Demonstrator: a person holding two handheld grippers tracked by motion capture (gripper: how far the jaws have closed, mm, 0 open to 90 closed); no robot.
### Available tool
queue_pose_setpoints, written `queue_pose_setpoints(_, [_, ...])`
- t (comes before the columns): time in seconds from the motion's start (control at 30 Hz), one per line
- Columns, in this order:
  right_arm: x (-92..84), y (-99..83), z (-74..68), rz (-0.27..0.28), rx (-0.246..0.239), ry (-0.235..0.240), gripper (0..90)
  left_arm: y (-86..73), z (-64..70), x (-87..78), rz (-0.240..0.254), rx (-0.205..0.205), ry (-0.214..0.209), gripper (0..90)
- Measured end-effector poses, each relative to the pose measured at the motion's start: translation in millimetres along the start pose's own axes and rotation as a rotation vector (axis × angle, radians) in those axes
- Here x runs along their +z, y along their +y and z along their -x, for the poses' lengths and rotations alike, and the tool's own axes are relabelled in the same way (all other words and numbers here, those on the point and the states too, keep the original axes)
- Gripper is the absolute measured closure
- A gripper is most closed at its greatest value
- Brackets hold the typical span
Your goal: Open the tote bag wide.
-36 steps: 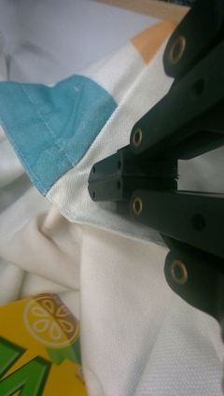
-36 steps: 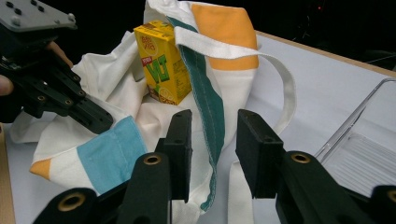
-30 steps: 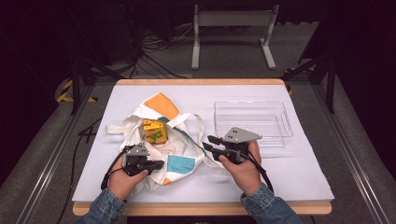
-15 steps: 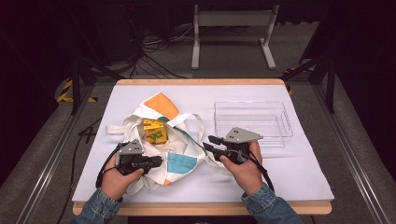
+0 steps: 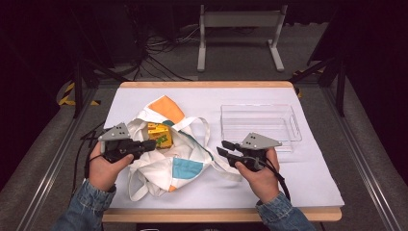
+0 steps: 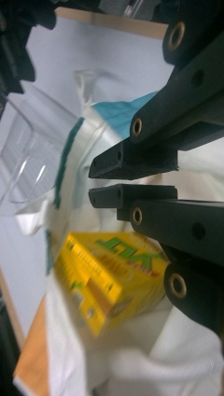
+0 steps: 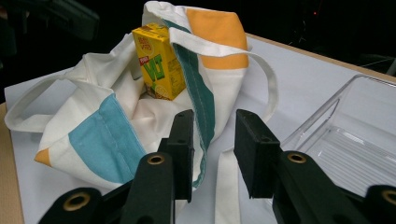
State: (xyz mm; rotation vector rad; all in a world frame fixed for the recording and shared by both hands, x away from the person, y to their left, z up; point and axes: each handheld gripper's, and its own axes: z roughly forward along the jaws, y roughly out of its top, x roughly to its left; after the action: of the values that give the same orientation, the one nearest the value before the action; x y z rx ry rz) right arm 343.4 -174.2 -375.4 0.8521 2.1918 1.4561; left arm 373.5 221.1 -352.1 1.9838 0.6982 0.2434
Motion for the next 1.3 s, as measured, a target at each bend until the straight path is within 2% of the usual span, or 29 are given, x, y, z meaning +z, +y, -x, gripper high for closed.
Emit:
queue_pose_setpoints(0.03, [-1.5,-0.8,0.4,-0.001,0.001,-0.003,67.6,2.8,-3.3,-1.1,0.016,0.006,0.011,84.7])
queue_pose_setpoints(0.13, [-5.5,-3.3,1.1,0.0,0.003,-0.011,67.5,9.7,-10.7,-2.2,0.037,-0.011,0.018,85.6])
queue_pose_setpoints(0.17, [-6.5,-3.8,1.4,-0.002,0.003,-0.015,67.5,12.7,-14.6,-1.4,0.045,-0.001,0.025,85.9])
queue_pose_setpoints(0.3, [-10.7,-7.6,1.5,-0.002,0.012,-0.019,67.5,19.2,-24.4,1.9,0.046,0.01,0.057,86.7])
queue_pose_setpoints(0.4, [-9.4,-9.3,-0.7,-0.003,0.012,-0.005,67.1,22.4,-38.7,6.7,0.041,-0.005,0.078,87.3])
queue_pose_setpoints(0.5, [-2.8,-7.8,-4.4,-0.003,-0.004,0.01,65.3,22.1,-45.6,9.1,0.041,-0.011,0.092,87.4])
queue_pose_setpoints(0.57, [4.4,-5.3,-6.8,-0.004,-0.017,0.023,65.3,20.6,-53.4,12.3,0.041,-0.028,0.097,87.6])
queue_pose_setpoints(0.7, [23.5,1.4,-11.4,-0.037,-0.045,0.046,65.7,19.5,-64.6,19.9,0.022,-0.016,0.102,87.9])
queue_pose_setpoints(0.73, [32.7,4.3,-13.8,-0.052,-0.062,0.053,66.0,19.2,-65.2,21.2,0.018,-0.028,0.096,88.0])
queue_pose_setpoints(0.77, [32.7,4.3,-13.8,-0.052,-0.062,0.053,66.0,19.2,-65.2,21.2,0.018,-0.028,0.096,88.0])
queue_pose_setpoints(0.8, [43.9,6.9,-16.5,-0.072,-0.077,0.06,66.5,19.0,-68.7,23.9,0.023,-0.03,0.096,88.0])
queue_pose_setpoints(0.87, [50.5,7.8,-18.2,-0.082,-0.083,0.062,66.7,19.2,-71.0,24.9,0.021,-0.026,0.095,88.1])
queue_pose_setpoints(0.93, [70.6,9.5,-21.2,-0.117,-0.098,0.057,67.5,18.9,-76.1,28.6,0.011,-0.024,0.098,88.4])
queue_pose_setpoints(0.97, [70.6,9.5,-21.2,-0.117,-0.098,0.057,67.5,18.9,-76.1,28.6,0.011,-0.024,0.098,88.5])
queue_pose_setpoints(1.1, [89.2,12.2,-19.7,-0.147,-0.101,0.031,76.1,16.1,-83.1,39.9,-0.017,-0.033,0.099,88.7])
queue_pose_setpoints(1.13, [93.0,13.1,-19.0,-0.158,-0.102,0.021,79.4,15.5,-84.8,42.7,-0.014,-0.027,0.103,88.8])
queue_pose_setpoints(1.17, [97.4,14.3,-17.9,-0.178,-0.114,0.004,82.6,15.1,-85.4,44.4,-0.009,-0.04,0.096,89.0])
queue_pose_setpoints(1.3, [108.0,16.9,-12.5,-0.208,-0.114,-0.043,86.3,14.4,-90.6,50.3,-0.021,-0.047,0.097,89.8])
